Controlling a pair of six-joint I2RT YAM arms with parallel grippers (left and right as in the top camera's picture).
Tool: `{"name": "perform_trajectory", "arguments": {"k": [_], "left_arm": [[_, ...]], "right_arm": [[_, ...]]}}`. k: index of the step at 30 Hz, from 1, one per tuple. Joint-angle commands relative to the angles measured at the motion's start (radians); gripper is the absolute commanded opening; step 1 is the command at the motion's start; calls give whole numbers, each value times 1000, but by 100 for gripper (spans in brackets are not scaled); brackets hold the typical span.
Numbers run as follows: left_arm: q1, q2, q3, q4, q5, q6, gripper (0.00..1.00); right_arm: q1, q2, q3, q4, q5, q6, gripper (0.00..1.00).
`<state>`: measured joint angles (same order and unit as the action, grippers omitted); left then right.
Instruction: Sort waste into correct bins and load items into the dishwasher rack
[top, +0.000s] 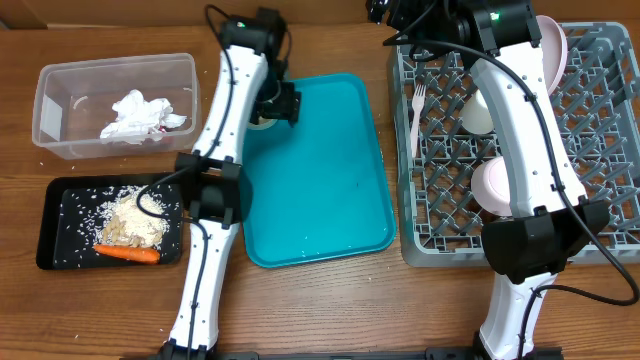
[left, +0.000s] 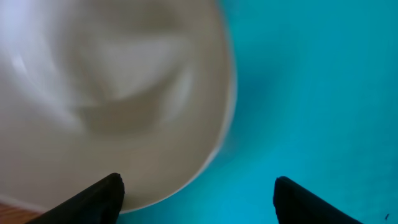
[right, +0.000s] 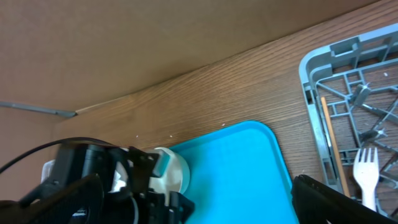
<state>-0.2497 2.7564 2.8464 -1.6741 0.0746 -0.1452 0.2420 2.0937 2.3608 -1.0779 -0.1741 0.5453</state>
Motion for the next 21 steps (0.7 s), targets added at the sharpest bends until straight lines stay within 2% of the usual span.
{"name": "perform_trajectory", "arguments": {"k": [1,3,6,10,15,18,21], "left_arm": [[-40,37,0,-3,-45,30,73],[-48,37,-3,-5,-48,29,67],[-54,37,-4,-16,-21,30,66],[-79,35,-4,-16,150,76,63],[-166,32,-4,-16,180,92,60],[-188,13,-4,-16,236,124,60],[-185,-34,-4,-16,292,158,64]], "right_arm": [[-2,-21,21,2,28,-2,100],[-2,-21,21,1,28,-2,100],[-2,-21,21,-9,27,-2,100],[-2,-21,21,-16,28,-2,100],[-6,-21,21,-9,28,-2,100],[-31,-22,21,-6,27,10,100],[-89,-22,21,-2,2,82,100]]}}
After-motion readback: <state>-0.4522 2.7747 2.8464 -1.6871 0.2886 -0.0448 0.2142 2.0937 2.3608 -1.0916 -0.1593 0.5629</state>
